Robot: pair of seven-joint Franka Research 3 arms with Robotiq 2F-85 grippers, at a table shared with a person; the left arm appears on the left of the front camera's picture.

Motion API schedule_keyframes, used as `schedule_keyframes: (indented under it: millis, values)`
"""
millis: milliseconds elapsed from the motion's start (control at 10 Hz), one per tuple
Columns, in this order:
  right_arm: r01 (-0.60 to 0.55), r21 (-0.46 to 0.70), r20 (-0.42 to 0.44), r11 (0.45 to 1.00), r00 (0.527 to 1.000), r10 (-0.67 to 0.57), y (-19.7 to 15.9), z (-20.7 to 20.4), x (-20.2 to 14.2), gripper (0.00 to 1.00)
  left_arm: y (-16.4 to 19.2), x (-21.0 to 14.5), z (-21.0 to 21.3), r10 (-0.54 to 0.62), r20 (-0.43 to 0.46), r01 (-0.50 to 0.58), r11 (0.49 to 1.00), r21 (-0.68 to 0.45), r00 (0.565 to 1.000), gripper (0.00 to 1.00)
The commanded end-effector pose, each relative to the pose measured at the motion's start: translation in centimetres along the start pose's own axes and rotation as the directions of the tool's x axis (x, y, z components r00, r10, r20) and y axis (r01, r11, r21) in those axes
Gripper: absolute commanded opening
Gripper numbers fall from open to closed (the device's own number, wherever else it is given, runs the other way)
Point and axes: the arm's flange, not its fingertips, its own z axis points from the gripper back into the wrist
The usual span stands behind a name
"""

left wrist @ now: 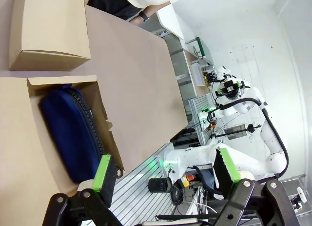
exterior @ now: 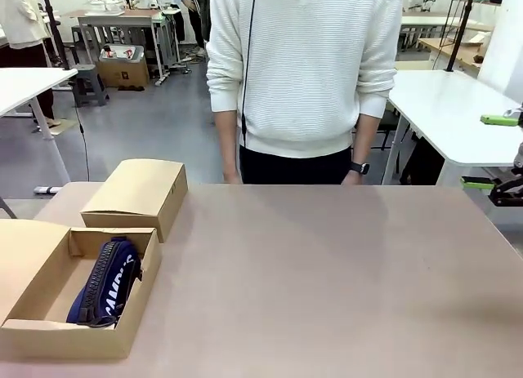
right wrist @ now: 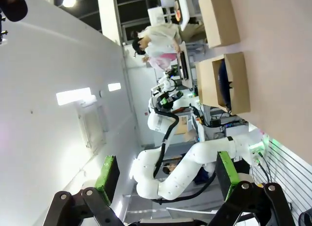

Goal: Place items inside the box.
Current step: Close the lid of the Mailer Box closest to the robot.

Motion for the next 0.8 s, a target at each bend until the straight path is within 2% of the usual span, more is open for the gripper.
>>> schedule_keyframes:
  millis: [0, 100, 200, 300, 400, 500, 600, 700]
  values:
    - [0.024, 0.016, -0.004, 1.0, 1.0, -0.024, 0.3, 0.1, -0.1, 1.0, 0.0, 0.0, 0.0, 0.0, 0.0, 0.0, 1.0, 0.0, 1.0, 1.0]
    - [0.024, 0.016, -0.004, 1.0, 1.0, -0.024, 0.3, 0.1, -0.1, 1.0, -1.8, 0.9, 2.3, -0.24, 0.003, 0.238, 0.965, 0.108, 0.971, 1.0]
    - [0.024, 0.016, -0.004, 1.0, 1.0, -0.024, 0.3, 0.1, -0.1, 1.0, -1.9, 1.2, 3.0, -0.409, -0.074, 0.413, 0.908, 0.065, 0.91, 1.0]
    - [0.024, 0.016, -0.004, 1.0, 1.0, -0.024, 0.3, 0.1, -0.1, 1.0, -1.4, 1.5, 3.8, -0.572, -0.106, 0.581, 0.807, 0.104, 0.813, 1.0]
    - [0.024, 0.016, -0.004, 1.0, 1.0, -0.024, 0.3, 0.1, -0.1, 1.0, 2.4, -0.9, 8.6, -0.66, -0.129, 0.671, 0.711, 0.21, 0.74, 1.0]
    - [0.024, 0.016, -0.004, 1.0, 1.0, -0.024, 0.3, 0.1, -0.1, 1.0, 2.2, -0.6, 7.9, -0.613, -0.171, 0.634, 0.719, 0.284, 0.771, 1.0]
    - [0.024, 0.016, -0.004, 1.0, 1.0, -0.024, 0.3, 0.1, -0.1, 1.0, 2.9, 0.2, 6.6, -0.426, -0.172, 0.45, 0.734, 0.509, 0.889, 1.0]
    - [0.024, 0.016, -0.004, 1.0, 1.0, -0.024, 0.3, 0.1, -0.1, 1.0, -0.1, -0.1, 7.4, -0.574, -0.199, 0.606, 0.773, 0.189, 0.794, 1.0]
